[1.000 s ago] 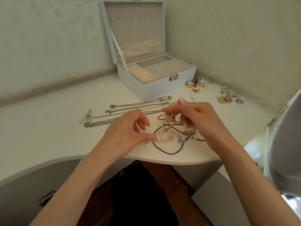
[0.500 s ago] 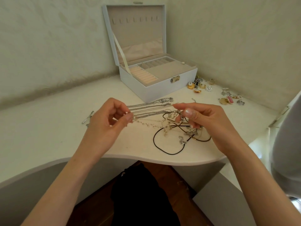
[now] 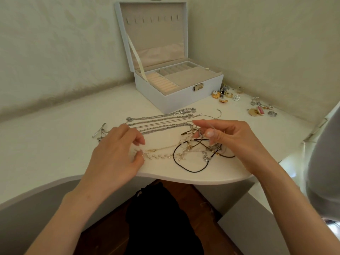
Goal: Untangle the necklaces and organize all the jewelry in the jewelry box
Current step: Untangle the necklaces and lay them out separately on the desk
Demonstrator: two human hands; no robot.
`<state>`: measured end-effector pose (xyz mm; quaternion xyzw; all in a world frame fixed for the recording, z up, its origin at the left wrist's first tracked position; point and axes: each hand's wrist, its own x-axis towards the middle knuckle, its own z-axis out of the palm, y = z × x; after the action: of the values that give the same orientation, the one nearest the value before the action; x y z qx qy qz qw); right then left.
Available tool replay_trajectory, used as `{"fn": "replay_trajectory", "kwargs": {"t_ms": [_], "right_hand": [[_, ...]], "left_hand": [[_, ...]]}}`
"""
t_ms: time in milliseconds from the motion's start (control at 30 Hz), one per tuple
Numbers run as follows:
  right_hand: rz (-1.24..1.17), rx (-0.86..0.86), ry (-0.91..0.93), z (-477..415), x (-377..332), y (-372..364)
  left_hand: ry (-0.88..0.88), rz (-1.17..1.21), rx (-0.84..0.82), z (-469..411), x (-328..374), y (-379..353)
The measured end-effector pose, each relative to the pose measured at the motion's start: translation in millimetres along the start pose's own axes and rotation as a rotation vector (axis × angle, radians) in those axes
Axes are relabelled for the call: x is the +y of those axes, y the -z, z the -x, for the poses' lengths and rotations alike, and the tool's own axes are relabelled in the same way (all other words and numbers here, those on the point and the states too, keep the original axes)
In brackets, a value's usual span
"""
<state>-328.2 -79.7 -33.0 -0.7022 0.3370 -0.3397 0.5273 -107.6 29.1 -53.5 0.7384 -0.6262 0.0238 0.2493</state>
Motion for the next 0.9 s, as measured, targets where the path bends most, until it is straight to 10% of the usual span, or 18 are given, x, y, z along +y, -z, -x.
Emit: {"fn": "replay_trajectory", "kwargs": {"t_ms": [400, 900], "right_hand": [[0.087, 0.012, 0.047, -9, -11, -1], [0.252, -0.098, 0.096, -14, -1, -5]], "left_hand": [[-0.180, 0.117, -0.315, -29, 44, -19], [-0.041, 0.611, -0.207, -34, 47, -16]]}}
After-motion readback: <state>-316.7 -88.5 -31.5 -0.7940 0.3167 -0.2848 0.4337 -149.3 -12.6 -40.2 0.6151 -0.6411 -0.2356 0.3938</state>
